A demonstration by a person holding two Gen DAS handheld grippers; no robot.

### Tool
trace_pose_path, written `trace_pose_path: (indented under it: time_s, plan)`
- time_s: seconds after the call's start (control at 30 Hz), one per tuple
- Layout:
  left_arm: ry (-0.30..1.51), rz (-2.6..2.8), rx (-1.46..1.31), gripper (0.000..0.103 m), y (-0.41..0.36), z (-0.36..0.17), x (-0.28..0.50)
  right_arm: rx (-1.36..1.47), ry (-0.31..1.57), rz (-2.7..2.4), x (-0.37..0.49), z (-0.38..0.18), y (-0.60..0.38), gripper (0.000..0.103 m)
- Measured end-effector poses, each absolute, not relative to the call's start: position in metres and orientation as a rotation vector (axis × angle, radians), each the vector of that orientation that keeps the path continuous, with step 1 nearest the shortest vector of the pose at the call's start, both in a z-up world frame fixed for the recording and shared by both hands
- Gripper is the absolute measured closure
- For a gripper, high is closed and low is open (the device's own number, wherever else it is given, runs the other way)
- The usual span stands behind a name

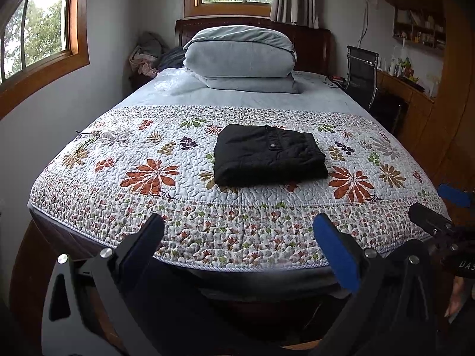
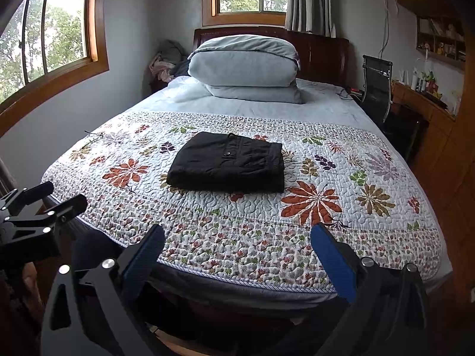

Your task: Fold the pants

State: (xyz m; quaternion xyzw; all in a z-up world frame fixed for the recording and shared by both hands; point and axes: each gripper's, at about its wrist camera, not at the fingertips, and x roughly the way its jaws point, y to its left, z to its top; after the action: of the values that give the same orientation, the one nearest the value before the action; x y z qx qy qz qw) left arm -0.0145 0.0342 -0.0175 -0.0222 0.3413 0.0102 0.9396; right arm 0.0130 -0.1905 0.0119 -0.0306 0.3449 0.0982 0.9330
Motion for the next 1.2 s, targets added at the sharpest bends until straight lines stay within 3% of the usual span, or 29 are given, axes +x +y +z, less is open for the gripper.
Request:
trace_pose_path:
  time_s: [1.2]
  plan:
    - [0.697,0.009,-0.045,0.003,0.0276,-0.0167,-0.0169,-0.046,0.706,0.202,0.0107,0.0067,-0.1926,0.004]
